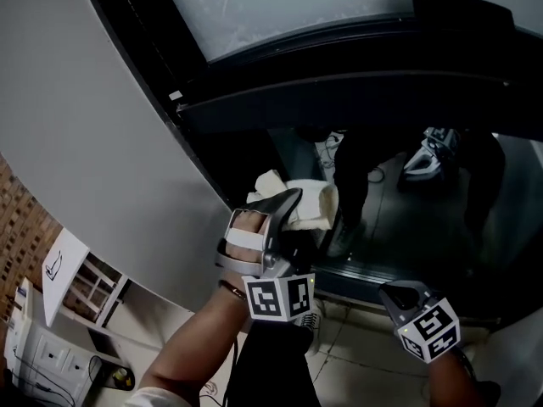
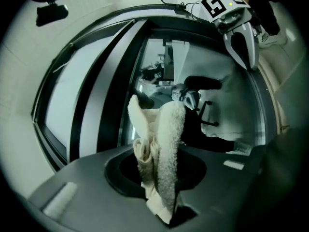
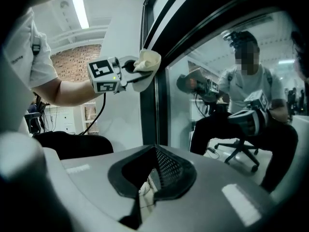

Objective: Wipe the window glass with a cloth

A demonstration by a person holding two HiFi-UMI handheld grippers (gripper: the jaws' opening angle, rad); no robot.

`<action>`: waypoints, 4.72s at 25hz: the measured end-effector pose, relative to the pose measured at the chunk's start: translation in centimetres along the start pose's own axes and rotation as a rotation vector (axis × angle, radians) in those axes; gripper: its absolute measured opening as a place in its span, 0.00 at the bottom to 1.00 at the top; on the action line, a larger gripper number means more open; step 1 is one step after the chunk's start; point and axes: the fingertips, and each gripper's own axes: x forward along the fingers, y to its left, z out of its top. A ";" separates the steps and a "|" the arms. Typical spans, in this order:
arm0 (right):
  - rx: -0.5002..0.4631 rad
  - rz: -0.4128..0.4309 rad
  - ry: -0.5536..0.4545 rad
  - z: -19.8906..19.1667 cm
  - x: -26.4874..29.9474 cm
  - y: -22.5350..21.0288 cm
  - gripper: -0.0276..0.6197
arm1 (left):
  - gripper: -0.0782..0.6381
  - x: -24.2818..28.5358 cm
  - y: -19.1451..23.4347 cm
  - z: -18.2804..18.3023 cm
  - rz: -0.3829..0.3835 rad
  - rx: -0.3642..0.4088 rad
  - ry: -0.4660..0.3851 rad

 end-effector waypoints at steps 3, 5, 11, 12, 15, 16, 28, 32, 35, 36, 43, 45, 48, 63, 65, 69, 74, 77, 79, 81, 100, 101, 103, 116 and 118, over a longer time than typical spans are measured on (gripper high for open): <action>-0.004 -0.006 -0.013 0.5 -0.2 -0.1 0.04 | 0.26 1.1 2.8 1.1 0.062 0.019 -0.010; -0.005 -0.007 -0.024 0.7 -0.2 -0.1 0.04 | 0.26 1.8 3.8 1.3 0.085 0.029 -0.003; 0.006 -0.006 -0.048 1.4 -0.5 -0.3 0.04 | 0.26 3.8 6.7 2.3 0.177 0.079 -0.003; 0.009 -0.003 -0.050 1.5 -0.5 -0.3 0.04 | 0.26 4.0 7.0 2.3 0.185 0.083 -0.002; 0.008 0.000 -0.055 1.7 -0.8 0.0 0.04 | 0.26 4.5 7.5 2.4 0.205 0.091 0.001; 0.008 0.000 -0.057 1.7 -0.9 0.1 0.04 | 0.26 4.5 7.6 2.4 0.212 0.095 0.002; 0.018 -0.007 -0.074 2.0 -0.8 -0.2 0.04 | 0.27 6.9 8.0 1.8 0.272 0.179 0.003; 0.021 -0.012 -0.076 2.0 -0.8 -0.8 0.04 | 0.27 8.3 7.3 1.2 0.262 0.184 0.015; 0.027 -0.015 -0.072 1.7 -0.6 -1.1 0.04 | 0.27 8.6 6.8 1.0 0.266 0.176 0.010; 0.031 -0.014 -0.072 1.6 -0.5 -1.2 0.04 | 0.27 8.7 6.7 1.0 0.267 0.168 0.010; 0.052 -0.016 -0.060 1.8 0.0 -1.7 0.04 | 0.26 9.0 6.5 0.6 0.276 0.116 -0.006; 0.056 -0.016 -0.056 1.8 0.0 -1.8 0.04 | 0.26 9.0 5.9 0.5 0.273 0.109 -0.007; 0.059 -0.018 -0.049 1.8 0.0 -2.0 0.04 | 0.26 9.1 5.2 0.5 0.264 0.104 -0.009; 0.065 -0.023 -0.035 1.7 -0.1 -2.4 0.04 | 0.26 8.9 1.2 -0.5 0.209 0.080 0.002; 0.065 -0.023 -0.034 1.9 0.0 -2.3 0.04 | 0.26 8.8 0.6 -0.8 0.198 0.078 0.004; 0.067 -0.024 -0.021 1.7 0.0 -2.4 0.04 | 0.26 8.8 -1.1 -1.2 0.174 0.066 0.006; 0.074 -0.024 -0.013 1.8 0.1 -2.6 0.04 | 0.26 8.6 -3.3 -1.5 0.146 0.061 0.008; 0.076 -0.023 -0.011 1.9 0.2 -2.8 0.04 | 0.26 8.5 -4.4 -1.6 0.123 0.052 0.011; 0.085 -0.020 -0.003 1.6 0.4 -2.9 0.04 | 0.26 8.5 -5.2 -1.7 0.106 0.046 0.015; 0.092 -0.017 0.005 1.4 0.4 -3.1 0.04 | 0.26 8.6 -6.2 -1.6 0.087 0.043 0.017; 0.111 -0.010 0.034 -0.3 1.0 -4.3 0.04 | 0.26 8.8 -13.9 -1.9 -0.029 0.035 0.024; 0.108 -0.011 0.035 0.3 0.9 -4.3 0.04 | 0.26 8.9 -13.6 -1.9 -0.030 0.033 0.024; 0.107 -0.011 0.038 0.5 0.8 -4.3 0.04 | 0.26 8.8 -13.8 -1.8 -0.039 0.034 0.023; 0.106 -0.012 0.057 1.2 0.9 -4.5 0.04 | 0.26 8.7 -16.5 -2.1 -0.106 0.017 0.030; 0.107 -0.010 0.064 1.4 1.0 -4.4 0.04 | 0.26 8.7 -16.8 -2.2 -0.116 0.016 0.028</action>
